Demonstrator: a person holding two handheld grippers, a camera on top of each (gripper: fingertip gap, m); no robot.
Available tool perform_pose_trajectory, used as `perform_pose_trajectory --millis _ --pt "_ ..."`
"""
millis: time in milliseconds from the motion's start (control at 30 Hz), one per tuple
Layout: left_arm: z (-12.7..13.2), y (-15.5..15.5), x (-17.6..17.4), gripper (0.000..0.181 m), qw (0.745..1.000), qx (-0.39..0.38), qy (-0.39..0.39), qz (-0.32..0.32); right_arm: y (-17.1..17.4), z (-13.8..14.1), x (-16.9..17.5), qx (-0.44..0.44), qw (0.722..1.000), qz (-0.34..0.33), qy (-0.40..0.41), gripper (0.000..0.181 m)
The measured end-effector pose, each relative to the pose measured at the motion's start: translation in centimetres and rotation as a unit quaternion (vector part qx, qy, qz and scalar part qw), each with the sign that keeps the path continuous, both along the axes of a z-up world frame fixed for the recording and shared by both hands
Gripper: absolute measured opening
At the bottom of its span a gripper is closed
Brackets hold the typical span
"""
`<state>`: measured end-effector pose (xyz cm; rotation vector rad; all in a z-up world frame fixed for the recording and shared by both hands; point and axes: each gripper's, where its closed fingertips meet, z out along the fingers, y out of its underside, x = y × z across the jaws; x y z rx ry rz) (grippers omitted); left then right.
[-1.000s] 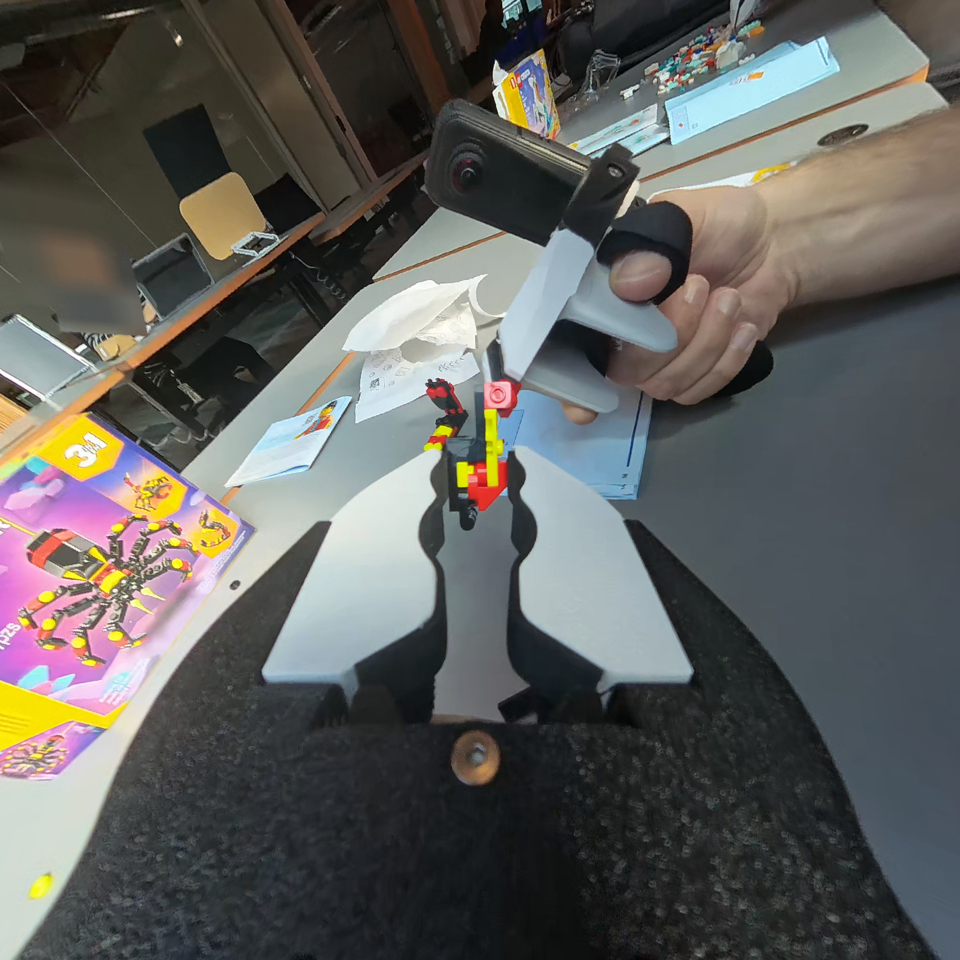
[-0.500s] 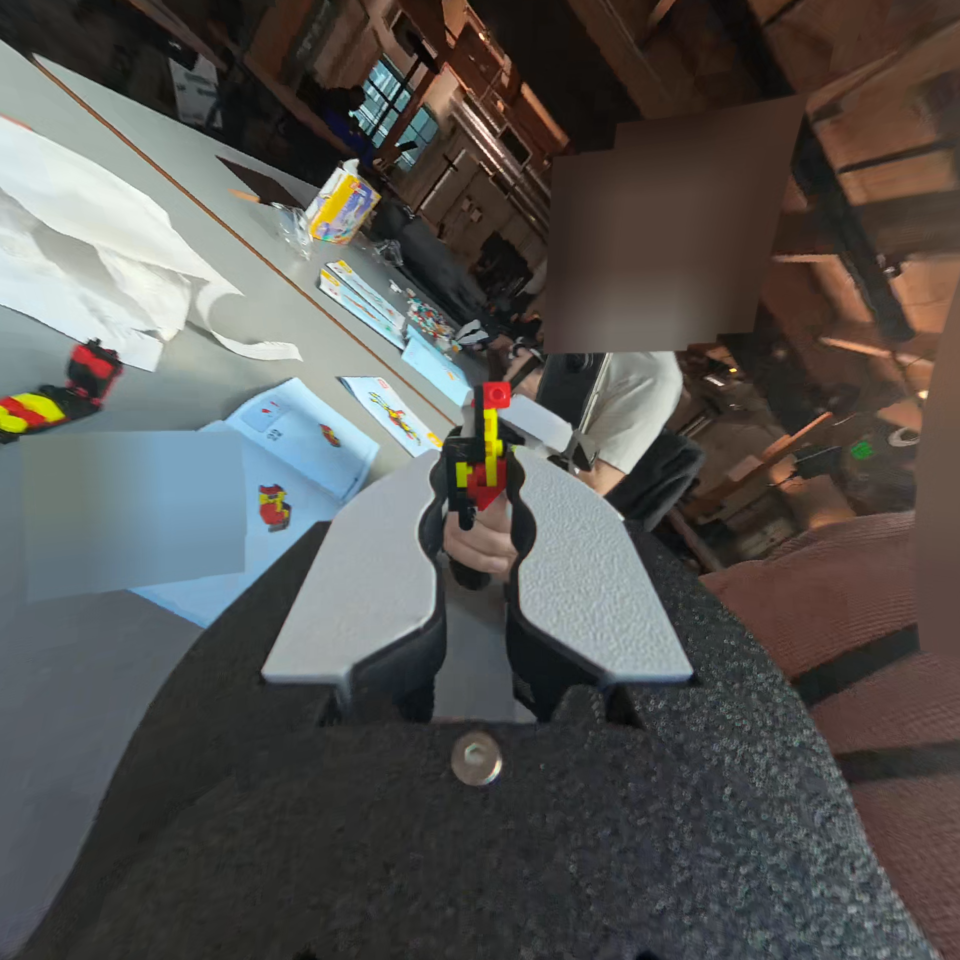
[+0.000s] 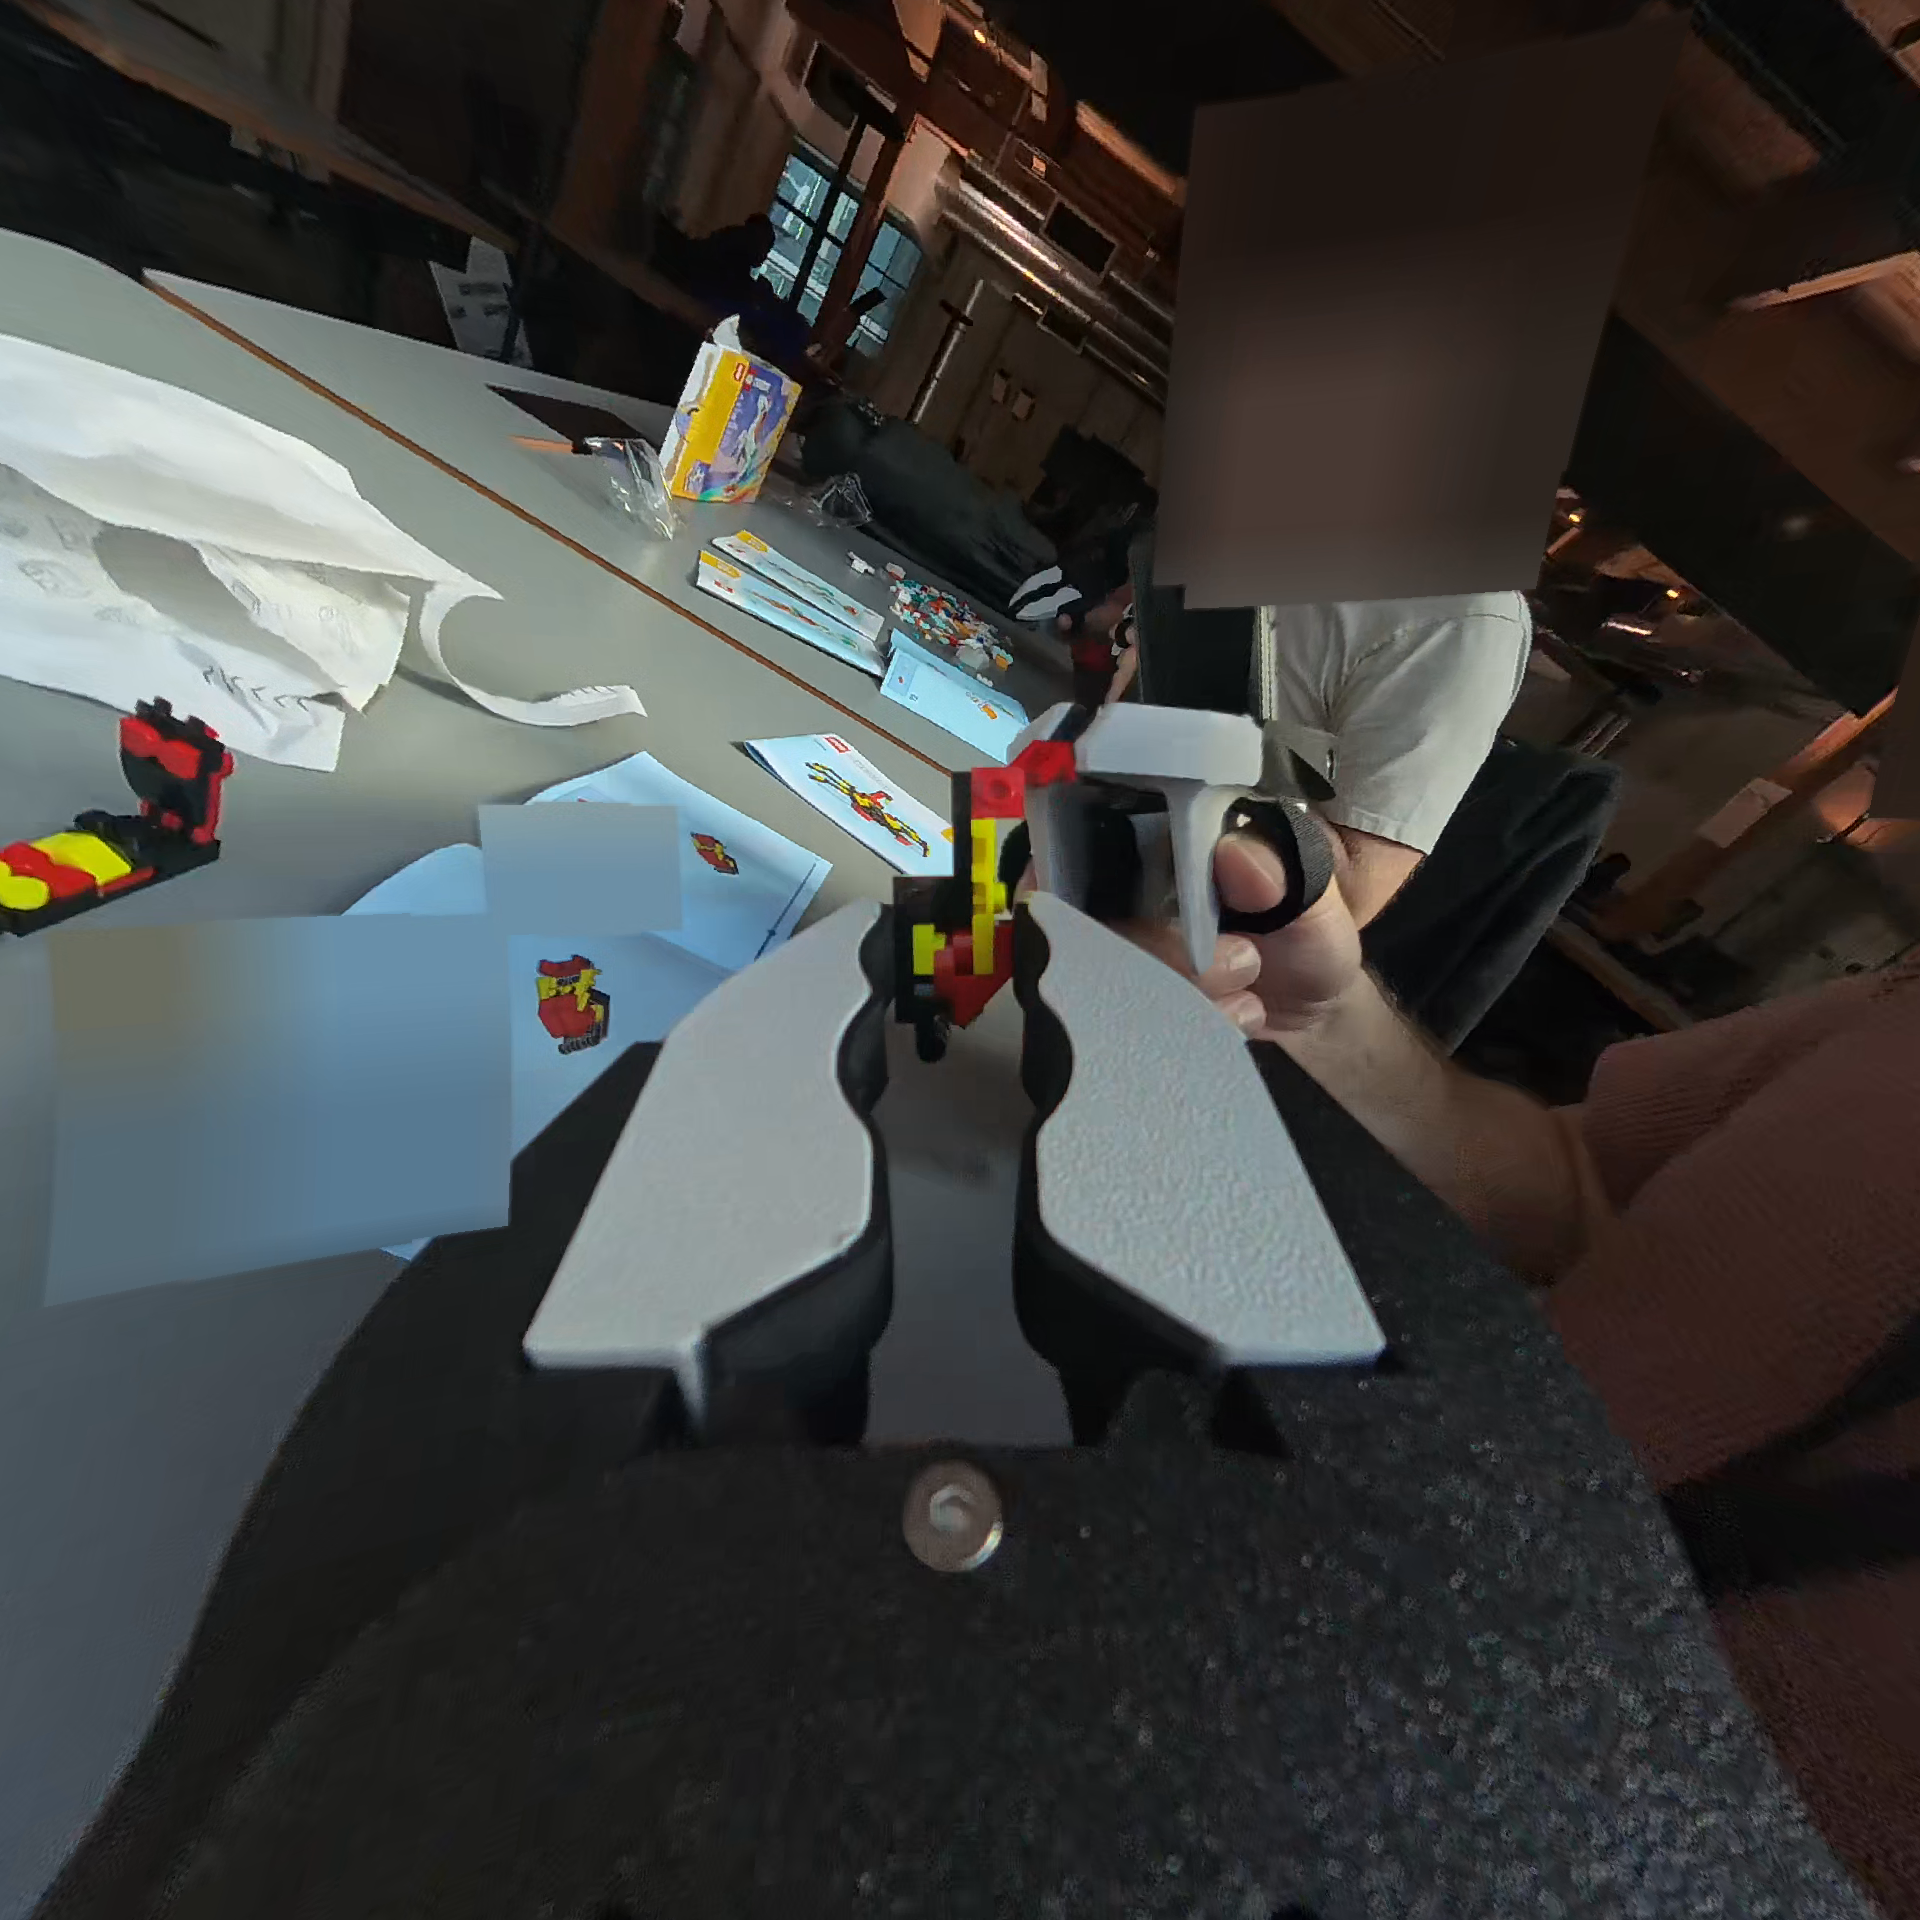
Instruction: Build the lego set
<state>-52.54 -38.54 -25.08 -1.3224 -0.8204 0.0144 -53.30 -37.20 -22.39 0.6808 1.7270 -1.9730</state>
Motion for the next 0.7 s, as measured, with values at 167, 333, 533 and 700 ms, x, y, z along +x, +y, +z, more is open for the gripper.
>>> perform_pose_trajectory --millis 167,333,533,700 --pt "1.0 -0.1 0.0 0.021 0.983 -0.078 0.167 0.021 0.2 0.6 0.7 -0.056 0.991 0.048 -0.112 0.000" --pt "-0.5 -1.7 -1.7 0.021 0.983 -0.115 0.132 0.055 0.5 -2.0 -1.6 0.001 0.997 0.002 -0.083 0.000" --pt "0.5 -7.6 -1.8 0.021 0.985 -0.106 0.076 0.110 1.8 -4.8 -6.1 0.195 0.976 -0.049 0.083 0.004" --pt "0.7 -9.2 -1.1 0.021 0.994 0.004 -0.007 0.106 -1.8 -8.5 -8.3 0.379 0.876 0.033 0.295 0.011"
